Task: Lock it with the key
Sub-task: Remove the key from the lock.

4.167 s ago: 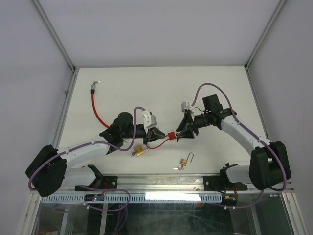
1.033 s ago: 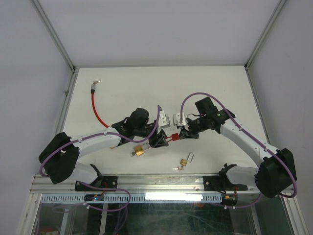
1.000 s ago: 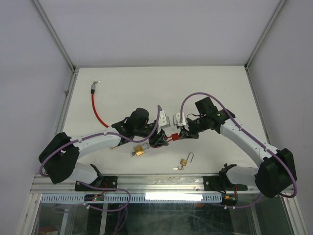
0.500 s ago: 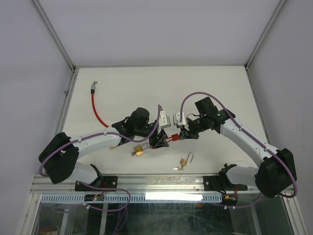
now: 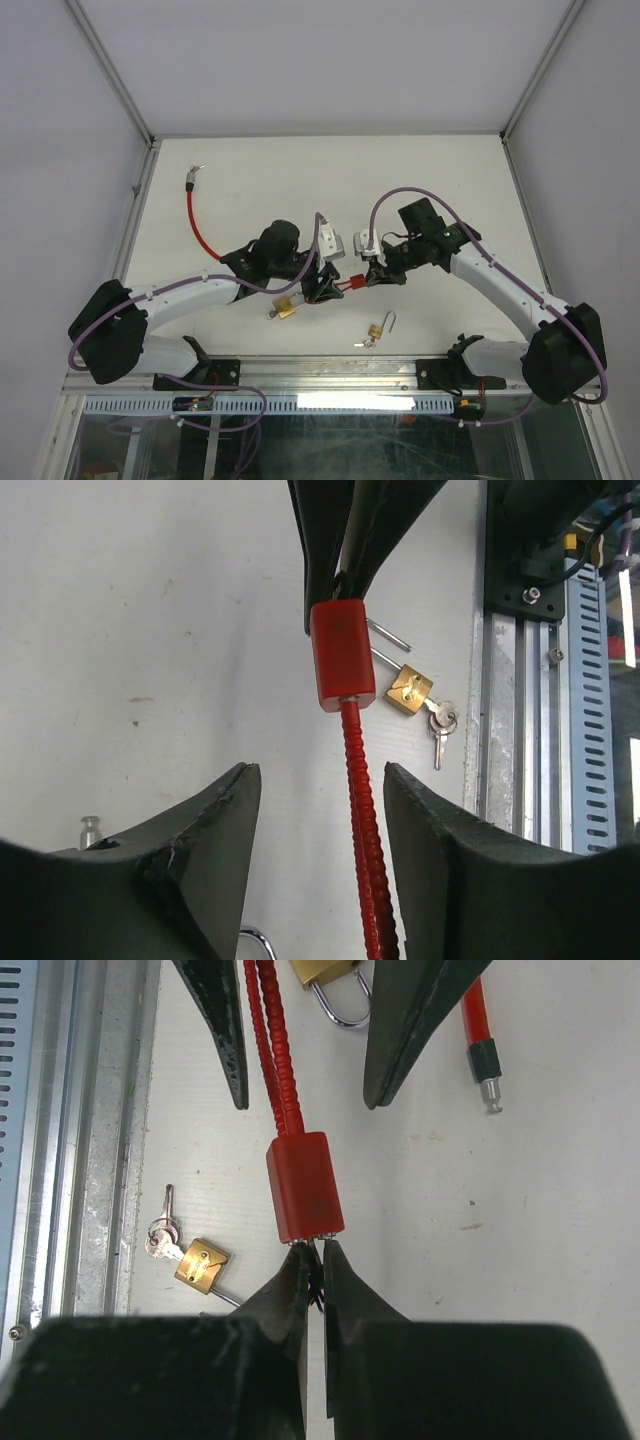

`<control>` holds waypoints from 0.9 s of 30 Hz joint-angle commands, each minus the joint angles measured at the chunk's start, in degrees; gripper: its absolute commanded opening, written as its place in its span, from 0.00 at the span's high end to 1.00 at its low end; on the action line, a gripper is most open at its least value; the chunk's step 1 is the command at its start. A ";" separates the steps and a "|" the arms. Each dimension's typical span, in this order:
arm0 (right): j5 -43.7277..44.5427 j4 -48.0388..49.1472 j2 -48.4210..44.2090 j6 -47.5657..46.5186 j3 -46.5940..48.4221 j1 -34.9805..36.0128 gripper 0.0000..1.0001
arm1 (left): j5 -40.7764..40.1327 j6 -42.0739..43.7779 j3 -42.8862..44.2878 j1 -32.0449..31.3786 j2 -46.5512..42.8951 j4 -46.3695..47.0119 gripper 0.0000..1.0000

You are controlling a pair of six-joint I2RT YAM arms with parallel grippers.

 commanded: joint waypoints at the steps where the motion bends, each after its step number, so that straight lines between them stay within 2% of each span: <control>1: -1.75 1.68 -1.11 1.40 2.99 0.15 1.00 | 1.85 0.04 0.92 -0.43 1.83 -1.88 0.49; 6: -1.52 2.01 -0.89 1.88 2.98 0.08 1.00 | 2.49 0.27 1.39 -0.45 2.29 -1.87 0.62; 7: -1.59 2.00 -0.76 1.93 2.98 0.06 1.00 | 2.57 0.37 1.56 -0.39 2.44 -1.85 0.67; 11: -2.56 1.56 -0.62 1.97 2.97 0.07 1.00 | 2.78 1.01 2.01 -0.38 3.25 -2.06 0.97; 12: -2.91 1.41 -0.49 1.85 3.04 0.06 1.00 | 2.87 1.13 2.15 -0.42 3.24 -2.10 1.00; 15: -4.72 -0.48 -0.21 -0.76 3.13 0.00 1.00 | 1.36 1.88 1.90 -0.38 2.00 -2.64 1.00; 18: -7.36 -3.83 -1.12 -8.01 2.80 0.07 1.00 | 1.04 2.49 1.11 -0.19 -0.42 -2.54 1.00; 23: -7.90 -9.47 -7.75 -31.46 -1.54 0.97 1.00 | 13.58 -0.50 1.88 1.79 2.44 -1.78 1.00; 24: -6.32 -8.66 -9.54 -34.17 -2.70 1.35 1.00 | 16.83 -1.83 2.93 2.60 4.70 -2.39 1.00; 27: 0.08 -4.37 -12.09 -34.65 -4.11 2.71 1.00 | 23.03 -4.35 8.65 4.77 13.61 -7.39 1.00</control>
